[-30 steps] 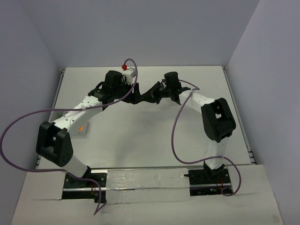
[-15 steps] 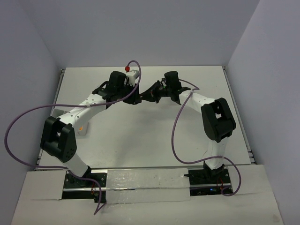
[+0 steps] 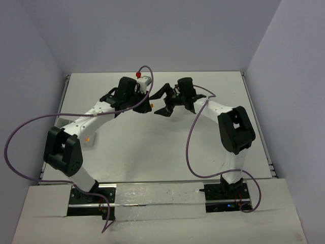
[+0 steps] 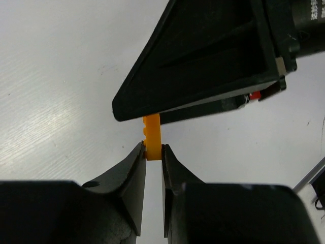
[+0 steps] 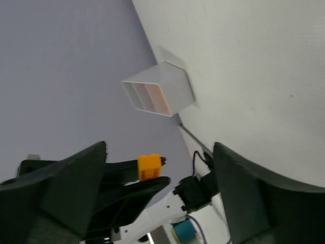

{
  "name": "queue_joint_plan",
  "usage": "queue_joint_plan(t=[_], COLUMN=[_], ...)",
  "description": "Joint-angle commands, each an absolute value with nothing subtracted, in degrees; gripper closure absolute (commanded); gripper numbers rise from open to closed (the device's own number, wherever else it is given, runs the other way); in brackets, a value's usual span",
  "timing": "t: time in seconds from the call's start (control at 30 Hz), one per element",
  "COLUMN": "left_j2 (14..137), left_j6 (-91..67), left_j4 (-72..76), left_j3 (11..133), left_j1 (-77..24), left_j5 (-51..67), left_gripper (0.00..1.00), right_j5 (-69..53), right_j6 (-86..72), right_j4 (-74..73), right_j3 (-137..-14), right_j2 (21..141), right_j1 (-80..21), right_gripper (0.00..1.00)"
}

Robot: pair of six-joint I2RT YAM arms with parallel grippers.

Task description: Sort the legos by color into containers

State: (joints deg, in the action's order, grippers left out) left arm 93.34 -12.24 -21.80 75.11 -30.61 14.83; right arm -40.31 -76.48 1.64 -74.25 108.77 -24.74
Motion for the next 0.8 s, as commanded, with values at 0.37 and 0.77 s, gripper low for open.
queue_joint_plan(t=[0.37,0.77], left_j2=[72.9,73.8], left_j6=[14.8,22.4], left_j4=[-51.6,-58.7], left_j3=[70.1,67.8], left_j1=[-22.3,-2.0], left_j5=[9.3,3.1], left_gripper=[1.0,1.0], right_j5=[-35.7,-27.1], right_j6=[-41.1,-13.1], right_j4=[-18.4,-38.3], right_j3=[-90.4,-100.2], right_j2=[105.1,104.8], right_j1=[-21.8,-21.7], right_gripper=[0.02,0.0])
